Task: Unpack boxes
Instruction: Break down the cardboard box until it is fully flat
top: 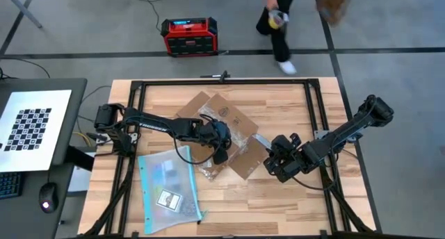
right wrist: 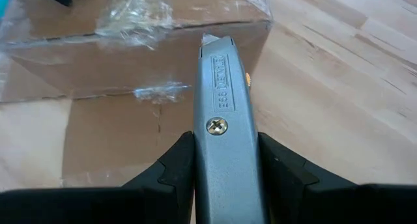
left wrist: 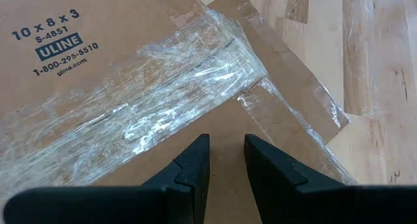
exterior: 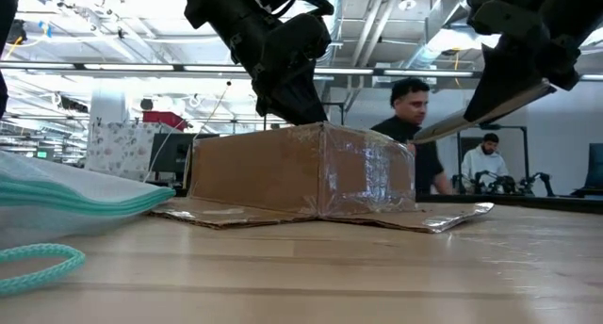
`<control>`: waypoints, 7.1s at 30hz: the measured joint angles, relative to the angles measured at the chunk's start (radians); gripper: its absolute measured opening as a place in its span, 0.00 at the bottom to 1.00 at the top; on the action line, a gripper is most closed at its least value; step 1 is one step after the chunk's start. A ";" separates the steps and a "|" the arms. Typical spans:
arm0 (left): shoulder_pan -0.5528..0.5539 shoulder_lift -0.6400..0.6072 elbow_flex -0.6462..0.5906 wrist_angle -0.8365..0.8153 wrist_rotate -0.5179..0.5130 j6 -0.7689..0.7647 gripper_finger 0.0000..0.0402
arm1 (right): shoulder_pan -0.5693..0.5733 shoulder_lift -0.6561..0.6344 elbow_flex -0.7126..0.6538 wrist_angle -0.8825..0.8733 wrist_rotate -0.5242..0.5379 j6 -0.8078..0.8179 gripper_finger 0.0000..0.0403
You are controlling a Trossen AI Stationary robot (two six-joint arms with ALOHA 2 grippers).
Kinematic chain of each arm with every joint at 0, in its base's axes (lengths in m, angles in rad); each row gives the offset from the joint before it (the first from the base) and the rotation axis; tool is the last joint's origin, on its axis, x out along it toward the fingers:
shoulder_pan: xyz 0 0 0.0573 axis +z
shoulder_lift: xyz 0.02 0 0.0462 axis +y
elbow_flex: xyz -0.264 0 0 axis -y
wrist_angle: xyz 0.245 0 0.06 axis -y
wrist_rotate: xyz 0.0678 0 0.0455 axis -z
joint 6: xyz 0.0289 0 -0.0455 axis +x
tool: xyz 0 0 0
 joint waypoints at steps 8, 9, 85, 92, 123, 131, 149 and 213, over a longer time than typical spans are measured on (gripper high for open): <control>0.000 0.000 0.000 0.000 0.000 0.000 0.20 | 0.000 0.000 -0.002 0.008 0.008 0.002 0.30; 0.000 0.000 0.000 0.000 0.000 0.000 0.20 | 0.000 0.000 -0.002 0.011 0.008 0.002 0.30; -0.219 -0.115 0.096 -0.452 -0.045 0.262 0.20 | -0.300 0.129 -0.002 0.485 -0.120 -0.623 0.30; -0.246 -0.114 0.047 -0.442 -0.094 0.280 0.20 | -0.316 0.129 -0.002 0.513 -0.149 -0.674 0.30; -0.162 -0.115 -0.081 -0.210 -0.200 0.352 0.20 | -0.323 0.129 -0.003 0.545 -0.245 -0.791 0.30; -0.162 -0.115 -0.081 -0.211 -0.206 0.320 0.20 | -0.323 0.129 -0.003 0.560 -0.304 -0.865 0.30; -0.161 -0.115 -0.078 -0.249 -0.211 0.265 0.20 | -0.322 0.128 0.038 0.544 -0.425 -0.963 0.30; 0.322 -0.327 -0.017 -0.675 -0.242 0.090 0.20 | -0.081 0.095 -0.267 0.717 -0.594 -0.388 0.35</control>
